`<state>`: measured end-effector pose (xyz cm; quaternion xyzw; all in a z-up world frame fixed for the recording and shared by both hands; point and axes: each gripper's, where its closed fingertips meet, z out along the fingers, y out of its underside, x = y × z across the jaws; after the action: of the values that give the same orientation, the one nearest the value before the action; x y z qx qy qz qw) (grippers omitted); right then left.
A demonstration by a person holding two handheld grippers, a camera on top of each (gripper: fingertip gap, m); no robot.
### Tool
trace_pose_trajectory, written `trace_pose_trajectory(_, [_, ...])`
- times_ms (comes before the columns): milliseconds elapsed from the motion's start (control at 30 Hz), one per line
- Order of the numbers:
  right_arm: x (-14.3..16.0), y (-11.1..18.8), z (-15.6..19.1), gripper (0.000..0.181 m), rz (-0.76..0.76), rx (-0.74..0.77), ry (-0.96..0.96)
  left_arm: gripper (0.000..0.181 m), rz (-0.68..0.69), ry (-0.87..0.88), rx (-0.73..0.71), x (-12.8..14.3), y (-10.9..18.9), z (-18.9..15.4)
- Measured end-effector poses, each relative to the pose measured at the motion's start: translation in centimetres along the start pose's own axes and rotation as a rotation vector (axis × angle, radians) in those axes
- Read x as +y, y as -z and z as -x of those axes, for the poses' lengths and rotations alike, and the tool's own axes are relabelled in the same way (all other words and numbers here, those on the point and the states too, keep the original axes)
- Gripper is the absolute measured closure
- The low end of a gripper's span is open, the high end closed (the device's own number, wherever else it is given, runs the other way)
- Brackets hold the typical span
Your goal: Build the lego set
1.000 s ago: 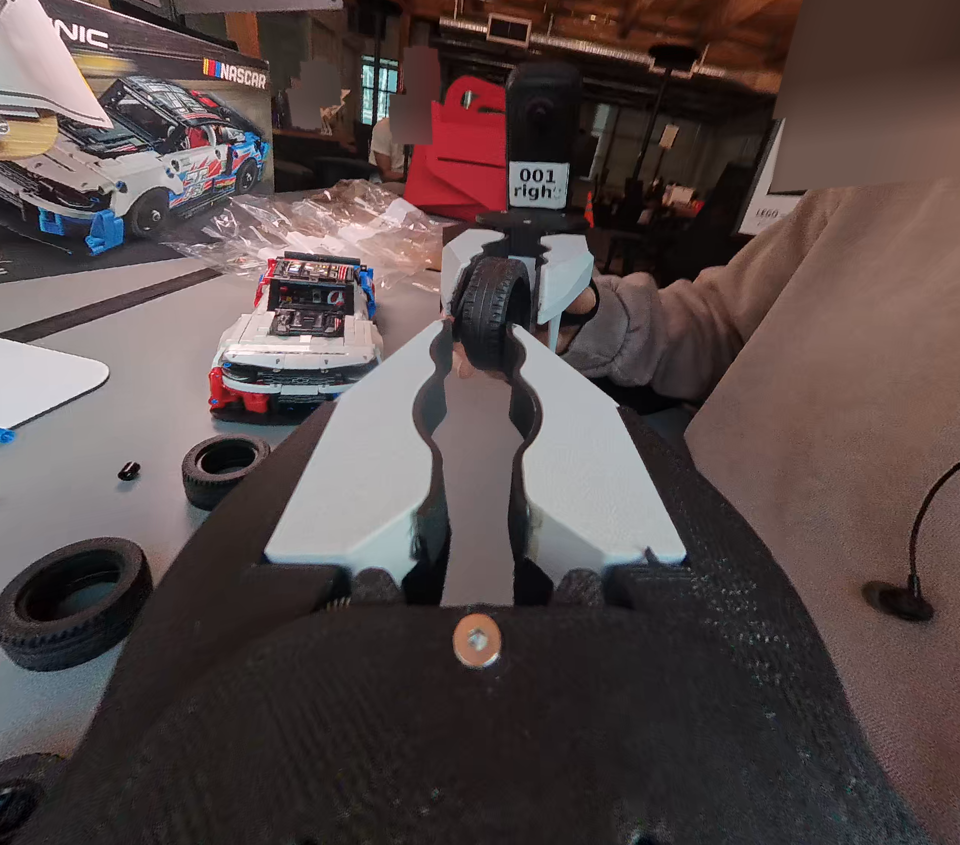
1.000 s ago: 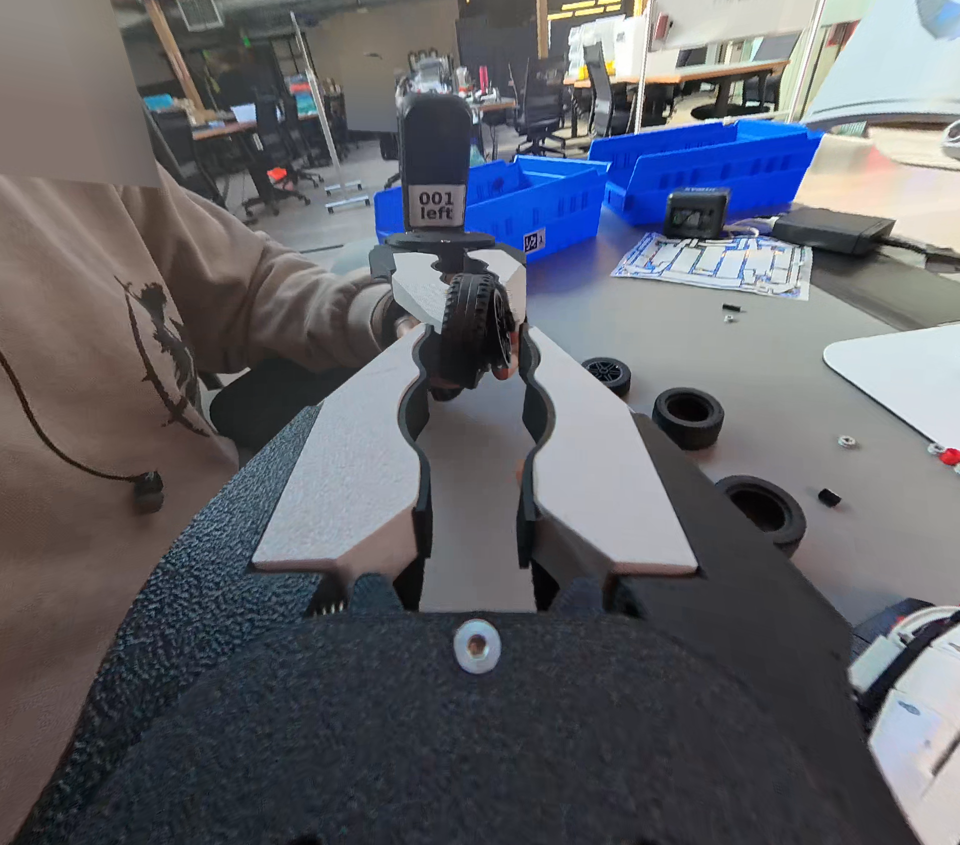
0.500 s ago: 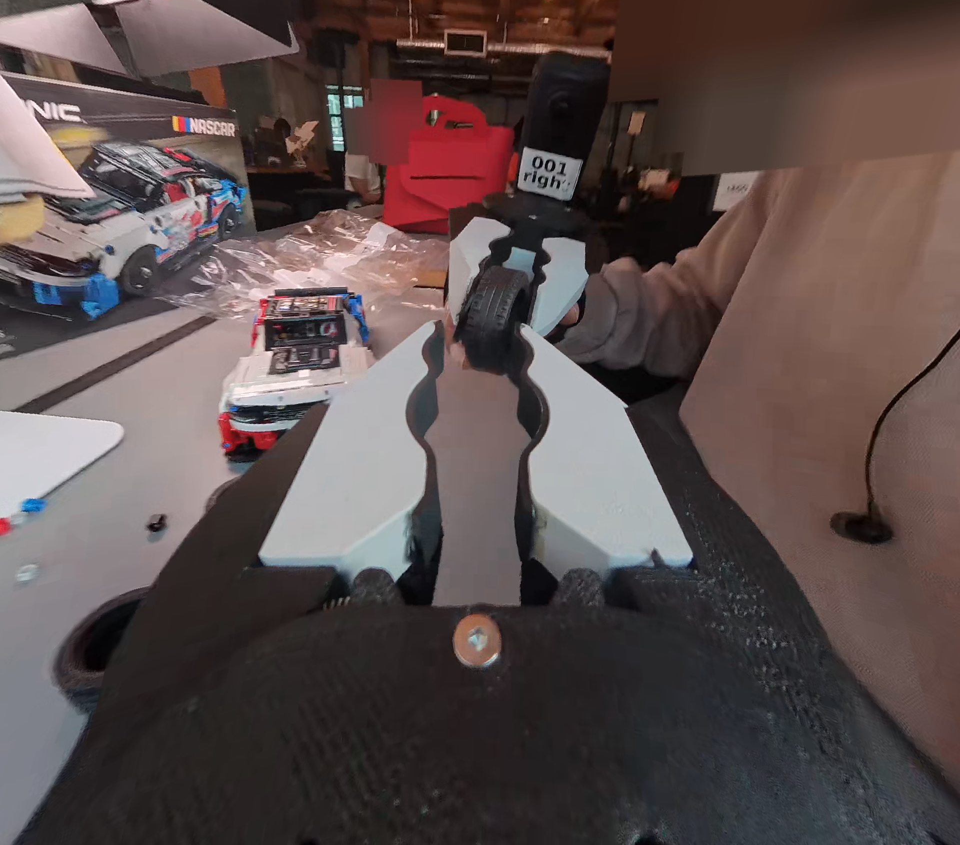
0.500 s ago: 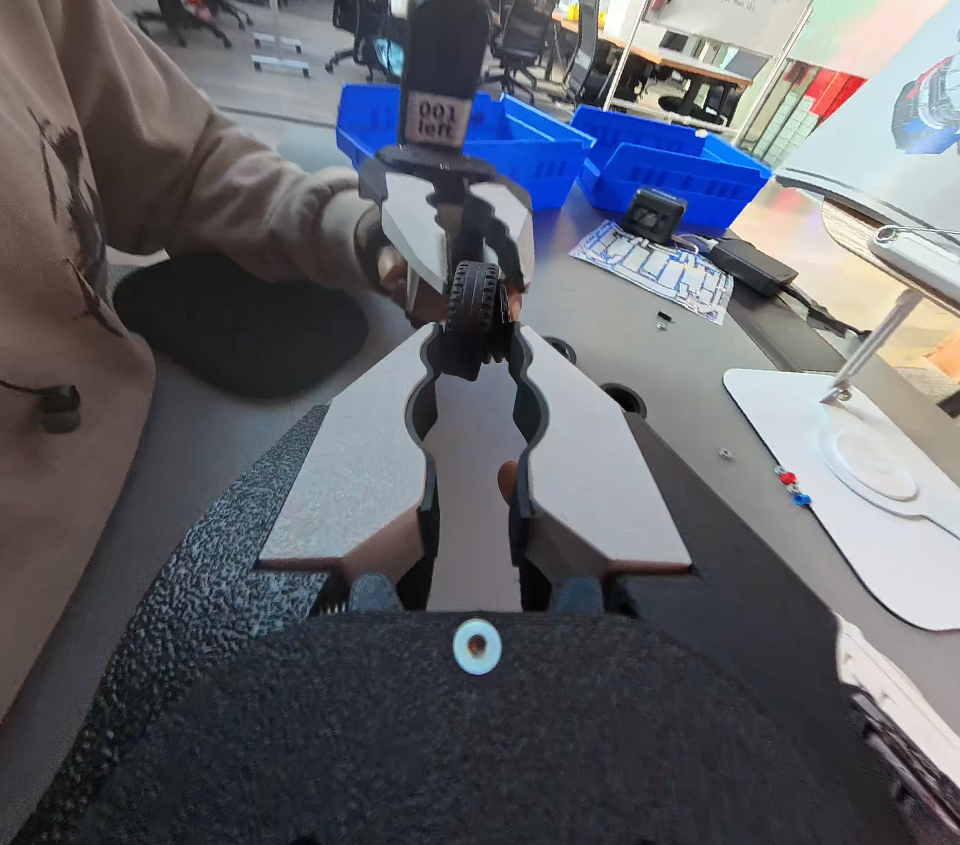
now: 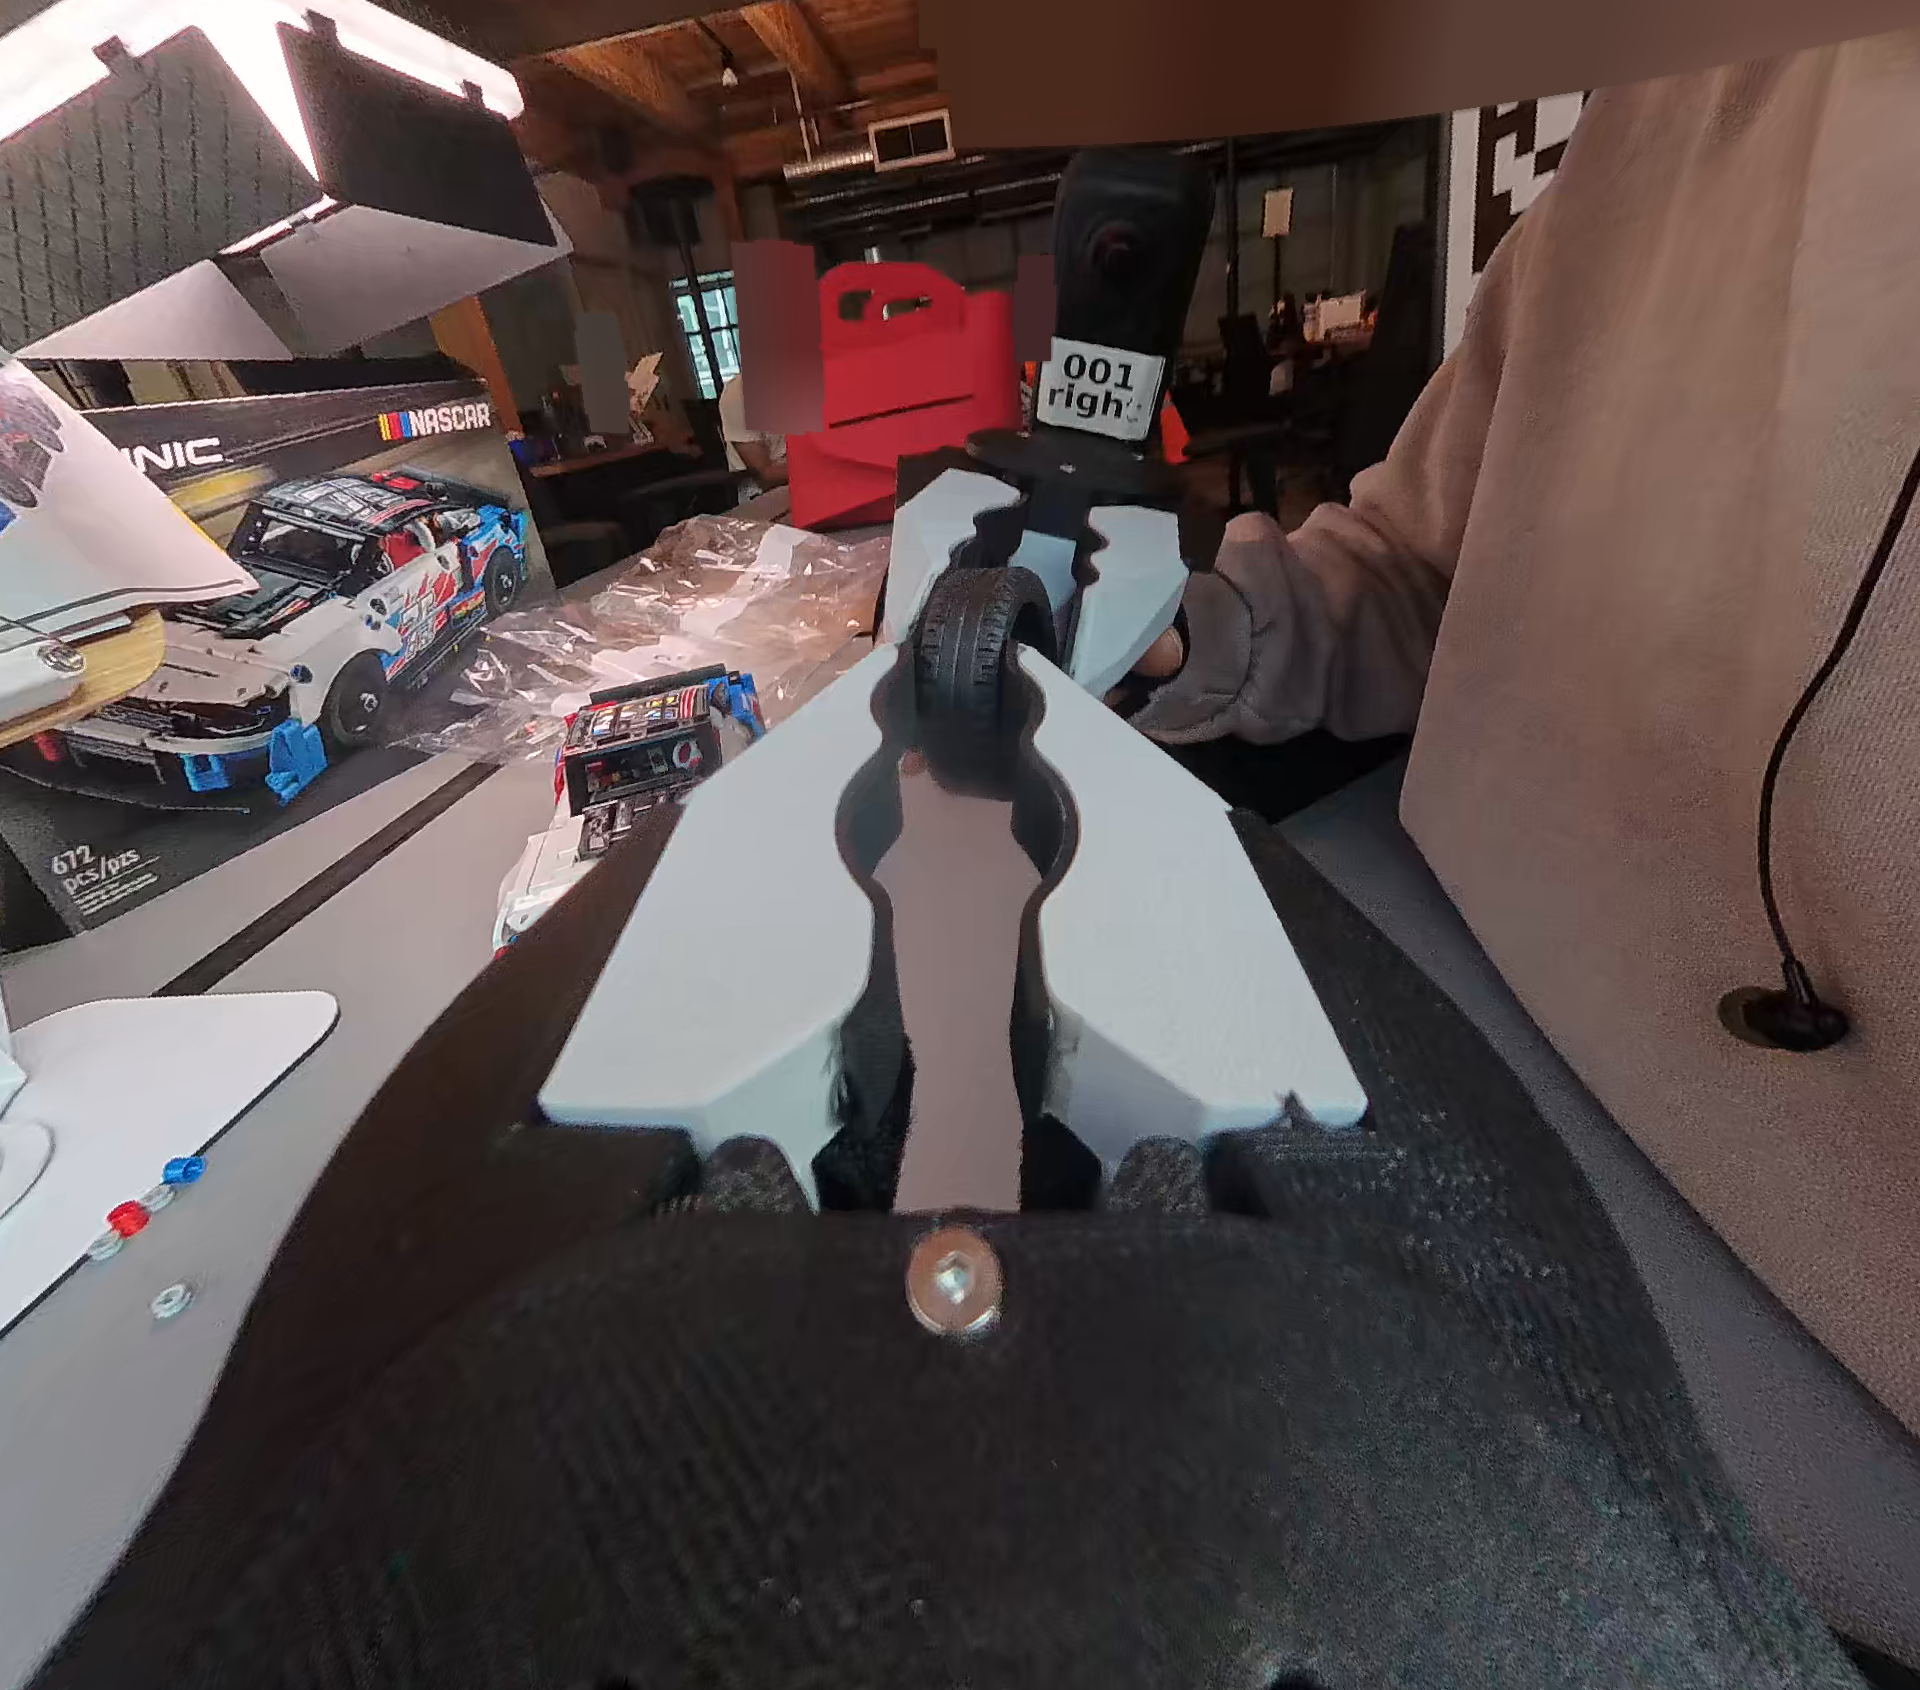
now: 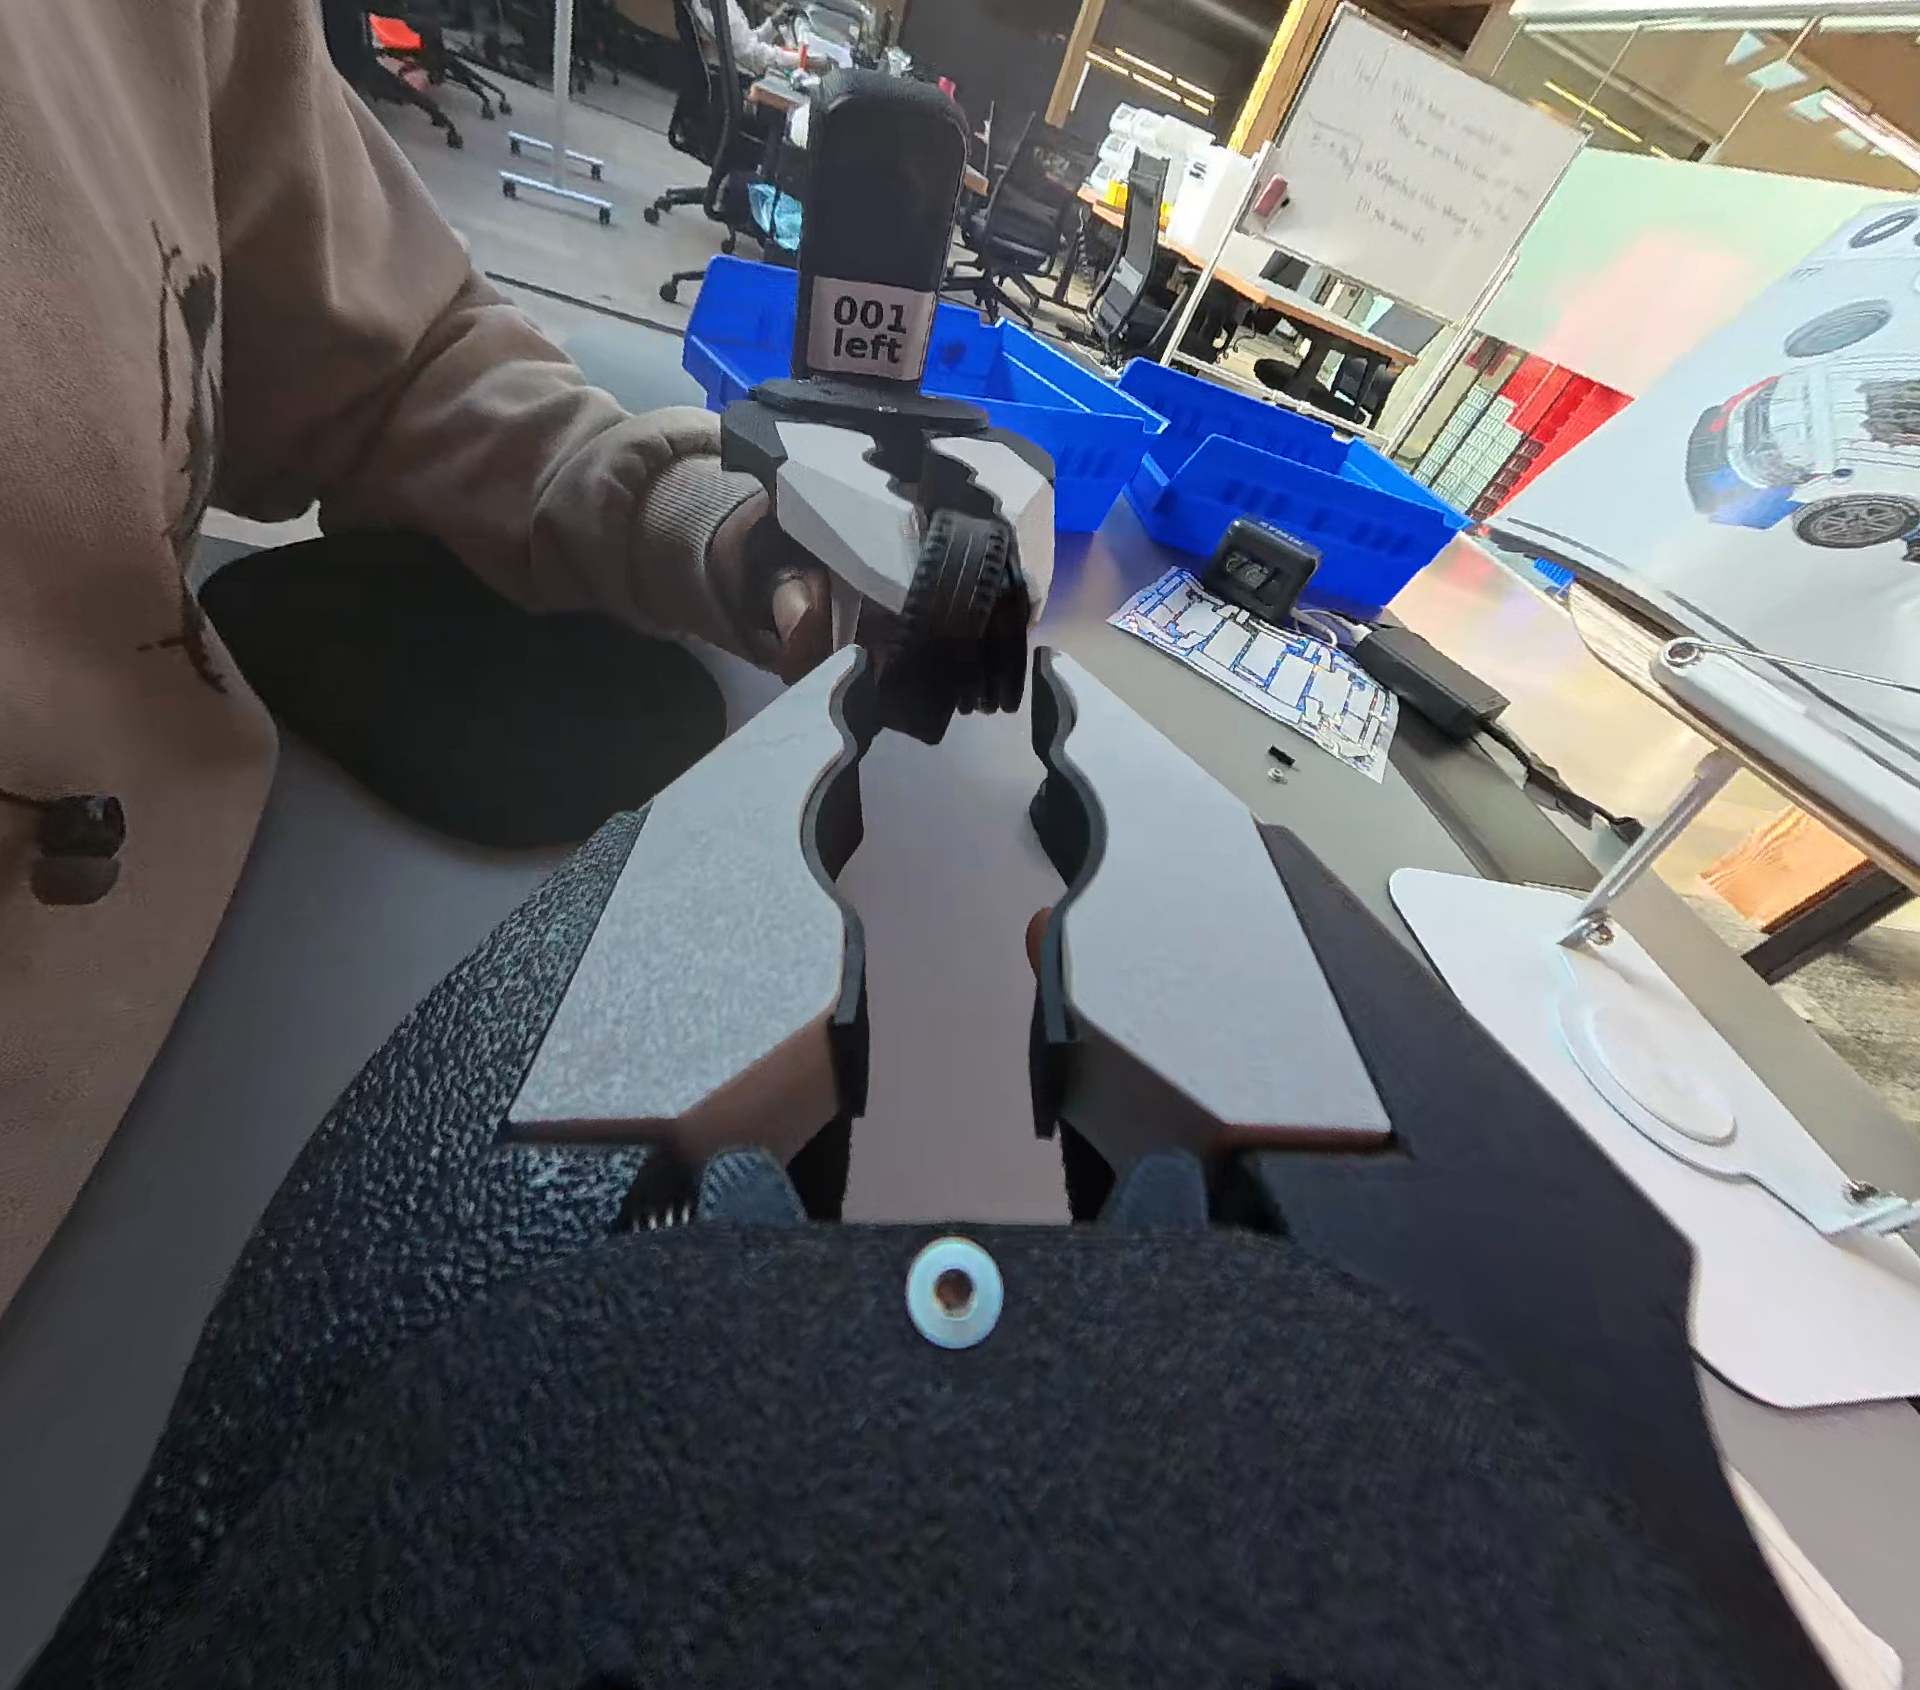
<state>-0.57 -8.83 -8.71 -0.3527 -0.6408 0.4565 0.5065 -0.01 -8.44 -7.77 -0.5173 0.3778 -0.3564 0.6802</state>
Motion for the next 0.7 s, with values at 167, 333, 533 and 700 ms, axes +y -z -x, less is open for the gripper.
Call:
trace_pose_trajectory(167, [-0.1, -0.4, 0.4, 0.155, -0.010, -0.005, -0.015, 0.167, -0.047, -0.001, 0.015, -0.6, 0.2, -0.3])
trace_pose_trajectory(333, [0.8, -0.2, 0.3, 0.156, 0.069, -0.022, 0.010, 0.163, 0.093, -0.004, 0.035, 0.9, 0.5, -0.3])
trace_pose_trajectory(533, [2.5, -0.8, 1.1, 0.157, 0.182, -0.040, 0.099, 0.149, 0.214, -0.088, 0.072, 1.6, 0.2, -1.5])
trace_pose_trajectory(700, [2.9, -1.0, 1.6, 0.158, 0.220, -0.042, 0.147, 0.158, 0.211, -0.042, 0.099, 2.3, 0.1, -1.8])
